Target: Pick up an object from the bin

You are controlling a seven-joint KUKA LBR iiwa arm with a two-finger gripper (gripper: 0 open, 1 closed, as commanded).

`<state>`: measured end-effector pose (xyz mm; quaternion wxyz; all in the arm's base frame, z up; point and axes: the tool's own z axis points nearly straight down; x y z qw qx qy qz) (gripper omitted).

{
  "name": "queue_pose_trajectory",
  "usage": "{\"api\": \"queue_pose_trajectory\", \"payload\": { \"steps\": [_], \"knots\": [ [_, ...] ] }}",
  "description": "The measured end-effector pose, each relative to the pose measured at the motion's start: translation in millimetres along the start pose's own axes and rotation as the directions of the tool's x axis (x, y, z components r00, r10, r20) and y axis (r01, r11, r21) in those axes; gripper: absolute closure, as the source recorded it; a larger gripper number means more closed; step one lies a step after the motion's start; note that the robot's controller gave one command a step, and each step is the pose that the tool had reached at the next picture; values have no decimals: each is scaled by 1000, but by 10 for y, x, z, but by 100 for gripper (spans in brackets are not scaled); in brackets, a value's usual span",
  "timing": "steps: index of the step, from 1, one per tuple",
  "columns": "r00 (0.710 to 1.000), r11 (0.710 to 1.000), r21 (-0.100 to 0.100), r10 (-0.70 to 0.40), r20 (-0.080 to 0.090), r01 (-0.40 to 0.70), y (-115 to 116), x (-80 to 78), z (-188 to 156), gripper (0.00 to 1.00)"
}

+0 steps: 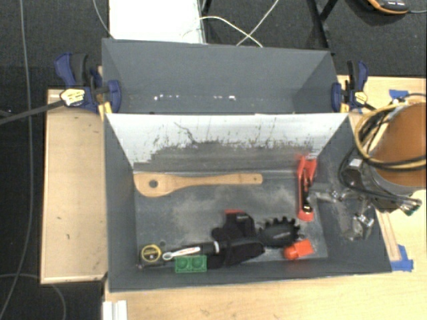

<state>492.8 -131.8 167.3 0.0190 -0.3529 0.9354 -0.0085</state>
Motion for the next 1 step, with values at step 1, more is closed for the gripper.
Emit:
{"api": "queue_pose_trajectory", "payload": {
  "steps": [1],
  "knots": [
    [993, 993, -1, -117, 1, 117, 100, 160, 822, 0]
  ]
}}
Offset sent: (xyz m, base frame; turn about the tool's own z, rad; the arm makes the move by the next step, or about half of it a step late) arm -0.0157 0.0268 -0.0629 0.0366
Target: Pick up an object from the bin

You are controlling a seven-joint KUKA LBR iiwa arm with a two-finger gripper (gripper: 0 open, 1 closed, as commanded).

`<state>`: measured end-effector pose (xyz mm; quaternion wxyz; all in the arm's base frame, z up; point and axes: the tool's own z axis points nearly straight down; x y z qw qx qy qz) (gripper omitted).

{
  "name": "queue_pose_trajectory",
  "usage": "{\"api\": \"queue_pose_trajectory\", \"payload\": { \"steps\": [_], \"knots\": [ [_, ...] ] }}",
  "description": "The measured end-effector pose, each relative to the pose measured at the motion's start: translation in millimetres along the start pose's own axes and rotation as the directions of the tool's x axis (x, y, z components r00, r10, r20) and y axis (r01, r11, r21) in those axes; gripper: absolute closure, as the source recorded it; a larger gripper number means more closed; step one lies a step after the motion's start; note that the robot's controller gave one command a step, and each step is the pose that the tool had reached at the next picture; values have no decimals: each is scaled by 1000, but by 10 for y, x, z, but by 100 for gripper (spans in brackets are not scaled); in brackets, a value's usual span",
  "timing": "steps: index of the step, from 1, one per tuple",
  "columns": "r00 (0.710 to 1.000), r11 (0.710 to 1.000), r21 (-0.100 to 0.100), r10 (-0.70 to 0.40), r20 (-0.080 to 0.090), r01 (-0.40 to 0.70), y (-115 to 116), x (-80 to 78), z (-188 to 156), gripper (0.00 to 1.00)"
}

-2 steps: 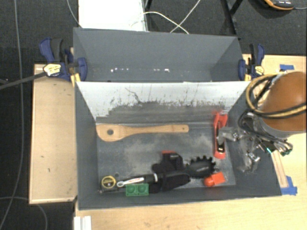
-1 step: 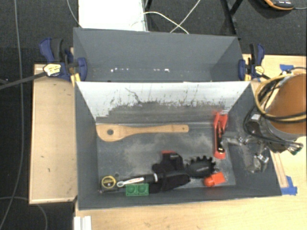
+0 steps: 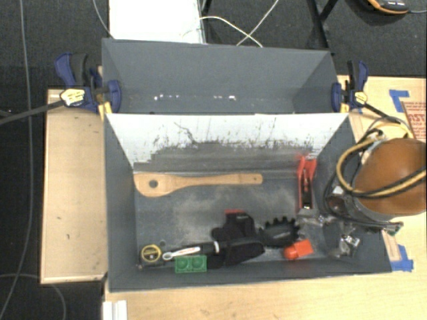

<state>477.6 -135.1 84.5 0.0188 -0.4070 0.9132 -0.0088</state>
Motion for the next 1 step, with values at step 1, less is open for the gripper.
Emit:
{"api": "queue_pose_trajectory", "payload": {
  "steps": [1],
  "knots": [
    [988, 988, 8, 154, 5, -154, 194, -238, -214, 0]
  ]
}}
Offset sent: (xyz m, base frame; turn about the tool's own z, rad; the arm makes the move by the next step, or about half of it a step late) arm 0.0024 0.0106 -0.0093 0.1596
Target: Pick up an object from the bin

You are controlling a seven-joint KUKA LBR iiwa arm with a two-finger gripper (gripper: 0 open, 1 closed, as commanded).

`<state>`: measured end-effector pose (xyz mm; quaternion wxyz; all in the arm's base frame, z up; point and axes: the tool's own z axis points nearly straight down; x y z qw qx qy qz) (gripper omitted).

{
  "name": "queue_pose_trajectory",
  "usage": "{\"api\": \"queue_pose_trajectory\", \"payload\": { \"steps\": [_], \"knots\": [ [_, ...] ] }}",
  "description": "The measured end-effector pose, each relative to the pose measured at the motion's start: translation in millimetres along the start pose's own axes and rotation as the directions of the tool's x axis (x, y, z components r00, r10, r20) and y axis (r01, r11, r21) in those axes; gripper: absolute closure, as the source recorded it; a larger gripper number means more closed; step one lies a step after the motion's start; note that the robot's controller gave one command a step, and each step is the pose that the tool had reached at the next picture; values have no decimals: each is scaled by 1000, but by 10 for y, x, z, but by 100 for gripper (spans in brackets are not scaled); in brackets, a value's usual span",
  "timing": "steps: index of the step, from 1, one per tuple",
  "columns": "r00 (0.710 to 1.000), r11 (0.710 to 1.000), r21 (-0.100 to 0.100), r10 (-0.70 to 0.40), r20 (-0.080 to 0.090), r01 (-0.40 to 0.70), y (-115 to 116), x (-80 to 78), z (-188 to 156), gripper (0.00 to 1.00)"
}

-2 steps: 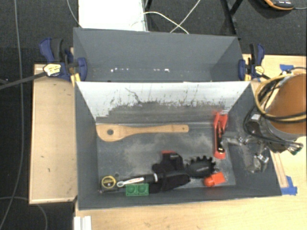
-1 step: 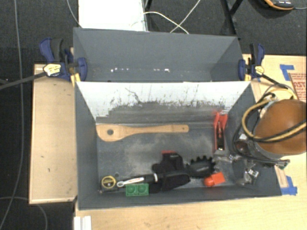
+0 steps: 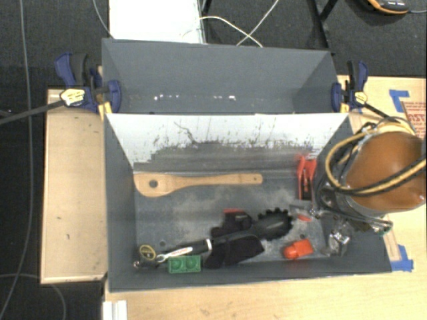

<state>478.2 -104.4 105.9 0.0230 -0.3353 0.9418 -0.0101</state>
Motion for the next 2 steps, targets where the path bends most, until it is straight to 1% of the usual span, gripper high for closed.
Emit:
{"api": "queue_pose_trajectory", "payload": {
  "steps": [1, 2],
  "knots": [
    [1000, 1000, -13, 8, -9, -8, -158, 124, 309, 0],
    [1000, 1000, -1, -20, 1, 20, 333, -237, 343, 100]
  ]
}}
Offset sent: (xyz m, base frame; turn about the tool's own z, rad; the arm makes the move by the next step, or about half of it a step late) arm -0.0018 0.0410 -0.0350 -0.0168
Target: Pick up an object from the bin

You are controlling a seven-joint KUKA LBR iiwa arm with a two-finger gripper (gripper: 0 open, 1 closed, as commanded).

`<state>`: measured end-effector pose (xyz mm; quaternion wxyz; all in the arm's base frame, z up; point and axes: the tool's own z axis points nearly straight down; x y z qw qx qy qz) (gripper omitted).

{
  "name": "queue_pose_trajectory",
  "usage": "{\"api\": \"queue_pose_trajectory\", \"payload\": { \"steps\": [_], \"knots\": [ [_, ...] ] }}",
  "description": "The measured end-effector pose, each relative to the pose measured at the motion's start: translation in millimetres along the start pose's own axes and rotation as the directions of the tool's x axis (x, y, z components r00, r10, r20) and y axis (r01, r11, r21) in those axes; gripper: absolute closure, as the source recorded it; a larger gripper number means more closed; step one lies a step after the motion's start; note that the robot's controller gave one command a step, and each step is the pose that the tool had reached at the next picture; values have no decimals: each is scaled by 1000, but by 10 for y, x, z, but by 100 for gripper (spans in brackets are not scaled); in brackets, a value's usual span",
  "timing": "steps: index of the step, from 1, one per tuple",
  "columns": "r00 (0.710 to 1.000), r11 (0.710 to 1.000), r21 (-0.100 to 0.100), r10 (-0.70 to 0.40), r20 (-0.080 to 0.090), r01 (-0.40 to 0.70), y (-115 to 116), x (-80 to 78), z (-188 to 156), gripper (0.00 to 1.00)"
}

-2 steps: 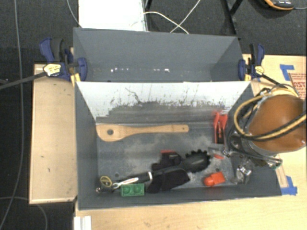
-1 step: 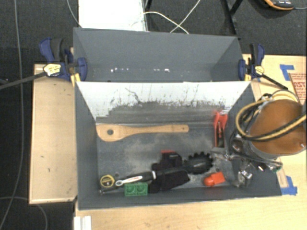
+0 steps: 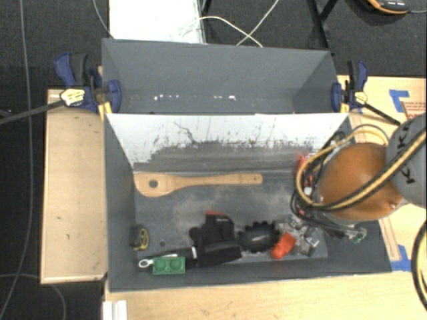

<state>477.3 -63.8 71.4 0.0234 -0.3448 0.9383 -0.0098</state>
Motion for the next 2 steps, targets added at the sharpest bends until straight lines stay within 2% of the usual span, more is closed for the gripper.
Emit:
{"api": "queue_pose_trajectory", "payload": {
  "steps": [2],
  "knots": [
    [1000, 1000, 1, -12, 1, 12, -2, -1, -1, 100]
  ]
}}
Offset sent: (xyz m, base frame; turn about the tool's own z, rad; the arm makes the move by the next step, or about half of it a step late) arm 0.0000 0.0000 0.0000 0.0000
